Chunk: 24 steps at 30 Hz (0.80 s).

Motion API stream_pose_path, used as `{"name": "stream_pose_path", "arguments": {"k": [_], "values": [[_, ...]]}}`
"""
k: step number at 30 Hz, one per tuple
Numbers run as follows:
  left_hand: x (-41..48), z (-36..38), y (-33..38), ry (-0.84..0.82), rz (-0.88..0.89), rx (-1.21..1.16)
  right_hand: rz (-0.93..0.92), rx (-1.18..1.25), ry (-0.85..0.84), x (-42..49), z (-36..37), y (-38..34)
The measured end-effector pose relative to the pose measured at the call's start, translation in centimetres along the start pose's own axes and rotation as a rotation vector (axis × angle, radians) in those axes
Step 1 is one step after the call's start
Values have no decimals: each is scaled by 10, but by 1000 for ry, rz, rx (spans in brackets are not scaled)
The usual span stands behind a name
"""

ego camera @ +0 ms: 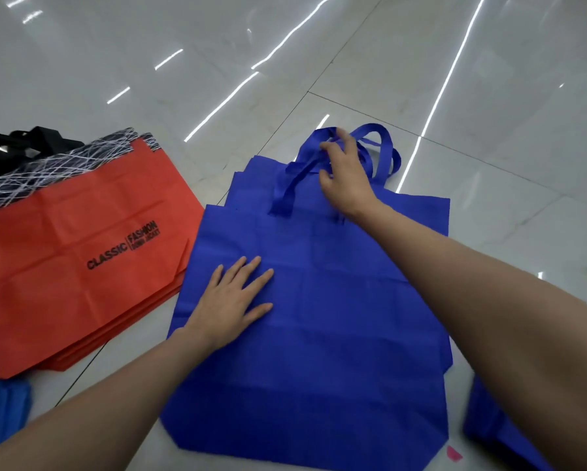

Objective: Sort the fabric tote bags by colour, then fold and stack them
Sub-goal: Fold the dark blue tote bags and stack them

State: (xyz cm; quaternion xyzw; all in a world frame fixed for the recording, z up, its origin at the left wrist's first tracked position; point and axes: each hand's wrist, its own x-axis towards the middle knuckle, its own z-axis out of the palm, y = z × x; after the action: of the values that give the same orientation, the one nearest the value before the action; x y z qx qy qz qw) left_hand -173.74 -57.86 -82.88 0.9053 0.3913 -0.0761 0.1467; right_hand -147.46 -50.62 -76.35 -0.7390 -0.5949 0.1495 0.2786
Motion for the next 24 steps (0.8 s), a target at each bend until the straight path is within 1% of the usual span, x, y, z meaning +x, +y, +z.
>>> {"name": "stream_pose_path", "arguments": {"k": [2,3,4,5,6,7,8,9,11,14,16,18,21,24], "values": [[1,5,-4,17,4,19,196,191,10,11,5,6],[1,6,-5,26,7,33,302,310,61,12,5,5],[1,5,-6,38,12,38,358,387,159,10,5,1],[1,5,-6,42,17,33,358,406,269,4,4,-3],[0,6,-5,42,21,20,317,388,351,-5,6,-6],[-1,6,-4,45,23,2,251,361,392,-20,9,-9],[-3,5,-2,60,25,-17,182,326,375,-37,14,-9],[-6,4,-1,82,25,-29,114,272,308,-58,19,-7],[-17,1,0,100,26,-35,-21,120,91,-106,28,2],[-42,1,-4,48,44,-53,-223,-72,-167,-173,30,7],[-64,3,-8,-19,91,-50,-345,-201,-271,-206,23,0],[-87,7,-15,-96,152,-43,-449,-290,-321,-233,19,-9],[-118,13,-23,-202,152,10,-517,-386,-441,-274,22,-19],[-131,15,-22,-214,103,6,-492,-541,-584,-306,36,-31]]}}
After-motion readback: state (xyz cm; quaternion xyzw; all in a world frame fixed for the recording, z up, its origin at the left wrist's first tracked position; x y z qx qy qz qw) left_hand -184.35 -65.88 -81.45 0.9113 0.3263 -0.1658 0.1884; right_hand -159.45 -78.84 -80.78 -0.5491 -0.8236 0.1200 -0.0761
